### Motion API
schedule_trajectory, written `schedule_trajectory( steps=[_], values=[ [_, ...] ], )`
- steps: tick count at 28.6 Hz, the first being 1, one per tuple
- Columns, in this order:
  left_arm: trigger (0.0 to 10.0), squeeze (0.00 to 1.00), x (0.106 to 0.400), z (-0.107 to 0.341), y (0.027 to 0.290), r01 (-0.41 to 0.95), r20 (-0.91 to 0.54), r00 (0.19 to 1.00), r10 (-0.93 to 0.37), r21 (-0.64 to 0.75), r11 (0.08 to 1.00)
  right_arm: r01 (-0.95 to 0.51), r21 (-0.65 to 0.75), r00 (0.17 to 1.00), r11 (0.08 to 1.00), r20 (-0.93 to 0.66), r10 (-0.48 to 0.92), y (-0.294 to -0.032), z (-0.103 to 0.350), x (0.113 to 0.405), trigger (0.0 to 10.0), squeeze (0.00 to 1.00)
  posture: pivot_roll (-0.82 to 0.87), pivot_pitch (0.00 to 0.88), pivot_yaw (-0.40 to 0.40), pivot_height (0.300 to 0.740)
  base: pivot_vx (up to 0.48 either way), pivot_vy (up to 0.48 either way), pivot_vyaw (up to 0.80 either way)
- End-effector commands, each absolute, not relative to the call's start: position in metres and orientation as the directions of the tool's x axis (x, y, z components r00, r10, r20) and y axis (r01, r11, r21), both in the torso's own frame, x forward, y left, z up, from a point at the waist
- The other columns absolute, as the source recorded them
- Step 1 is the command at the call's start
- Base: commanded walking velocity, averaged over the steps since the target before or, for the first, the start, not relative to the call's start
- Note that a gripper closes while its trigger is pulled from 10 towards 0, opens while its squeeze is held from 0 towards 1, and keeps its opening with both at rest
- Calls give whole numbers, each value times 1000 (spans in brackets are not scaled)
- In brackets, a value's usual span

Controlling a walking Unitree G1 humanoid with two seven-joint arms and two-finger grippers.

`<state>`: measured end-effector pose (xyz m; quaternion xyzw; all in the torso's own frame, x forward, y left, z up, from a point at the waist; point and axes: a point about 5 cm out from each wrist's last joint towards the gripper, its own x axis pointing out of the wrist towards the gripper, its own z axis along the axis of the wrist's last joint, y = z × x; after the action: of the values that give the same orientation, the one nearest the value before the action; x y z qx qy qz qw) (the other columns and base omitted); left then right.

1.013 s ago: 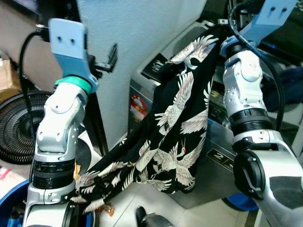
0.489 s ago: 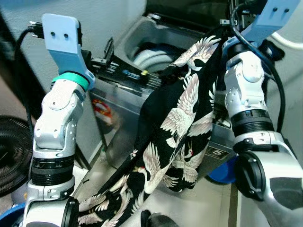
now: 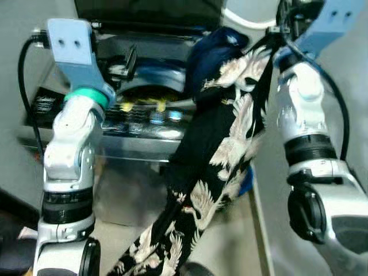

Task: Clothes washing

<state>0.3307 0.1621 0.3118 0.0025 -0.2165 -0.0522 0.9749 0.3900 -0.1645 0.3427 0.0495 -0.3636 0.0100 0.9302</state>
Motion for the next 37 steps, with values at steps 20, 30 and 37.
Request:
schedule_trajectory(
  steps=[20,30,37],
  values=[
    [10000,0,332,309,157,106,423,900,-103,17,994,-214,-37,724,976,665,184,-135,333,384,10000,0,50,96,-19,740,0,0,-309],
    [10000,0,332,304,153,97,414,905,-95,15,995,-267,-34,746,963,626,229,-122,314,381,10000,0,44,102,-22,740,0,0,0],
    [10000,0,331,302,152,95,412,906,-97,24,995,-268,-11,766,963,604,220,-124,306,379,10000,0,42,103,-23,740,0,130,0]
  ],
)
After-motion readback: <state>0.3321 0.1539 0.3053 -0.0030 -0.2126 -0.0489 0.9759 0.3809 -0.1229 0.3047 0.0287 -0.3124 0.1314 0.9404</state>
